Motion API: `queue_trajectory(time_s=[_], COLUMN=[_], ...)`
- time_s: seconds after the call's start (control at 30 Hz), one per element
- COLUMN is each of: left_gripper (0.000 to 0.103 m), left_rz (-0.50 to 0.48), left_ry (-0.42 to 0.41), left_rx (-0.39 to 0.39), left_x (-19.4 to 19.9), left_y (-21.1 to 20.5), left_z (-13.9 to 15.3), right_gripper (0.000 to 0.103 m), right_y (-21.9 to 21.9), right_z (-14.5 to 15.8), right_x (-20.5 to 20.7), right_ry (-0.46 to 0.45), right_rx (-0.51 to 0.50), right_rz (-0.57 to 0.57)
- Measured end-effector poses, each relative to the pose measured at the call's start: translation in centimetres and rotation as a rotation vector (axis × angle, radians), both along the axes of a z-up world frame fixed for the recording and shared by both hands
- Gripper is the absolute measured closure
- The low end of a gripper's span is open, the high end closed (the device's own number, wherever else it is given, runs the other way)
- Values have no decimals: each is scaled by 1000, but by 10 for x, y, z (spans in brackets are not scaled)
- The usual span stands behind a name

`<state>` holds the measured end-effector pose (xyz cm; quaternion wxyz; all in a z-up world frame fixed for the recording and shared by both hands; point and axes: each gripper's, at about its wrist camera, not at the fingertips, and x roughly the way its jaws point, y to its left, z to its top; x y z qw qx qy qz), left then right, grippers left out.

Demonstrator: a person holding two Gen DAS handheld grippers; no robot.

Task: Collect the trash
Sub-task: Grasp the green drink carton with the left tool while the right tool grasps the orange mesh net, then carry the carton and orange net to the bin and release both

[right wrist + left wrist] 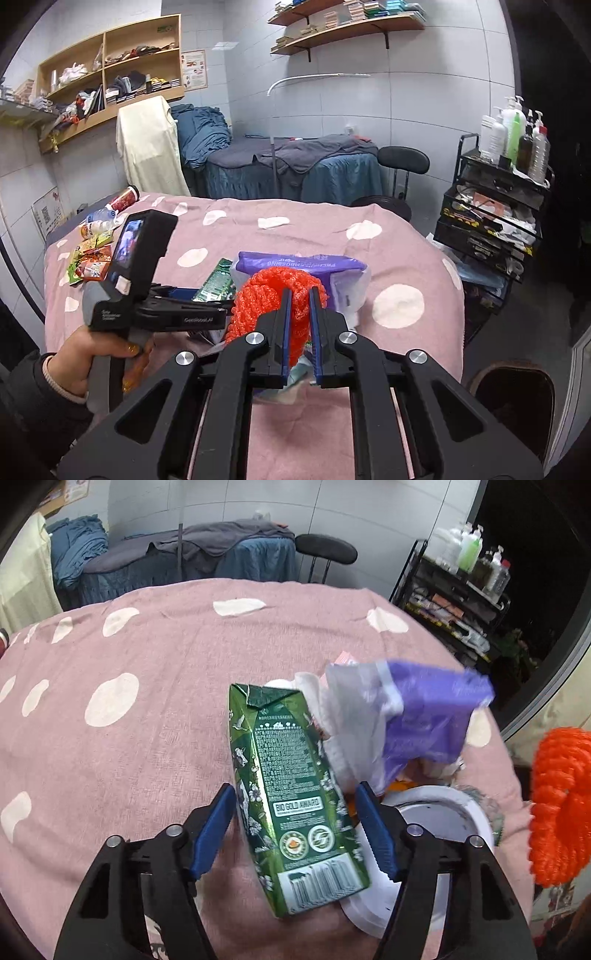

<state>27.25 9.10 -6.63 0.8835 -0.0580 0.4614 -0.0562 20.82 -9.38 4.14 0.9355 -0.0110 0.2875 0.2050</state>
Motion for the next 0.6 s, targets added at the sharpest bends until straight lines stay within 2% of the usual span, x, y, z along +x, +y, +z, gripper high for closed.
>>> queue_trajectory(time_s=[0.13, 0.3, 0.5, 0.6], left_gripper=[41, 52, 52, 52], left_rz=[6, 21, 55, 71], left_ry=[-17, -65, -114, -165], left_rx=[-1, -35, -94, -110], left_x=[-5, -22, -47, -67], left_y=[3, 11, 23, 26], left_z=[-1, 8, 15, 24], right_gripper=[93, 93, 93, 93], right_y=[-12, -24, -39, -48], right_z=[-6, -11, -15, -17], right_x=[-1, -7, -13, -18], right_ry=[18, 22, 24, 20], right_rx=[21, 53, 84, 101], right_rz=[-27, -52, -78, -92])
